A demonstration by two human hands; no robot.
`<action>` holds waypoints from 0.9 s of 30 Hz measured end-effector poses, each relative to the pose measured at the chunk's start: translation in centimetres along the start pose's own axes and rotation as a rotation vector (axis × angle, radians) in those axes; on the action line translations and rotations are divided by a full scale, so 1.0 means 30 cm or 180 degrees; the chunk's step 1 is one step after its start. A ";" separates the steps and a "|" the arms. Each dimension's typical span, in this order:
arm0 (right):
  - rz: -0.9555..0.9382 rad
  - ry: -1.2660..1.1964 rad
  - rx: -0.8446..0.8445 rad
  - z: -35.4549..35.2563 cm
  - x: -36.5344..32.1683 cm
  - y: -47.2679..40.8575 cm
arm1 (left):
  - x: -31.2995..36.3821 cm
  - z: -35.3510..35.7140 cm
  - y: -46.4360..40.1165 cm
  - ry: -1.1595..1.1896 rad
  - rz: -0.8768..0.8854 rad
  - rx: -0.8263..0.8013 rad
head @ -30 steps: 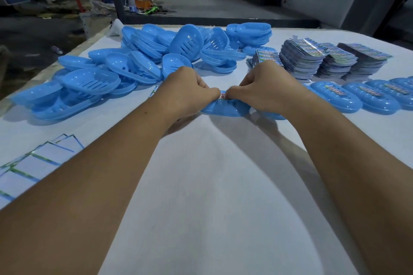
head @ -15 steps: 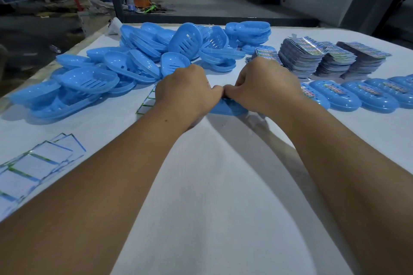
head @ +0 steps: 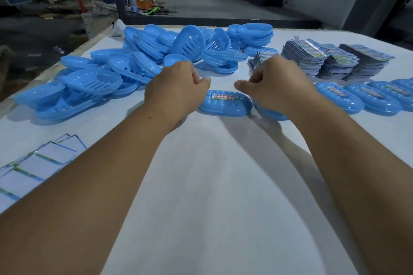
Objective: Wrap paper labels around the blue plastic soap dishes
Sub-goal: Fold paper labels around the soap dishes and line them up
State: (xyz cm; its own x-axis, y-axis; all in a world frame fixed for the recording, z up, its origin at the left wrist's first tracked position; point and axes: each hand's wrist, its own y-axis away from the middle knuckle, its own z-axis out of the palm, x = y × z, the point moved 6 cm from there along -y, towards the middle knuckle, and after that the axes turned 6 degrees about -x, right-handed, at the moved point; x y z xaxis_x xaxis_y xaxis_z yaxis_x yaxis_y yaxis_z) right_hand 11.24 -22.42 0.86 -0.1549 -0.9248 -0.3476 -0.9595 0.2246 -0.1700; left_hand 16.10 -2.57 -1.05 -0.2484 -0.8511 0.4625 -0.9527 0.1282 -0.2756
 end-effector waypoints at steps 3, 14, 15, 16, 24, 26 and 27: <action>-0.0266 -0.0132 0.0101 -0.010 -0.004 -0.005 | -0.005 -0.023 -0.002 0.0061 0.0023 0.0159; -0.1322 -0.0271 -0.0668 0.095 -0.129 0.052 | 0.042 -0.032 0.012 0.0568 0.0633 0.0073; -0.1312 -0.0172 -0.0603 0.095 -0.133 0.053 | 0.040 -0.034 0.012 0.0573 0.0622 0.0084; -0.1287 -0.0056 -0.0522 0.094 -0.136 0.051 | 0.039 -0.034 0.011 0.0578 0.0610 0.0077; -0.0679 0.0388 -0.0217 0.089 -0.087 0.011 | 0.045 -0.028 0.018 0.0460 0.0523 0.0000; -0.0627 0.0301 -0.0204 0.084 -0.074 0.006 | 0.049 -0.028 0.022 0.0424 0.0514 0.0001; -0.0610 0.0269 -0.0205 0.084 -0.071 0.005 | 0.050 -0.028 0.023 0.0425 0.0510 0.0005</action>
State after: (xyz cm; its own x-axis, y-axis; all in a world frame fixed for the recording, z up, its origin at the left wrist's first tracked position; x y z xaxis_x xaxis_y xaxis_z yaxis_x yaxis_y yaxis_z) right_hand 12.02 -19.64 -0.75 0.0153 -0.9717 -0.2355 -0.9859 0.0246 -0.1655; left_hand 14.93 -3.33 0.17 -0.4178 -0.7448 0.5203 -0.8989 0.2556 -0.3559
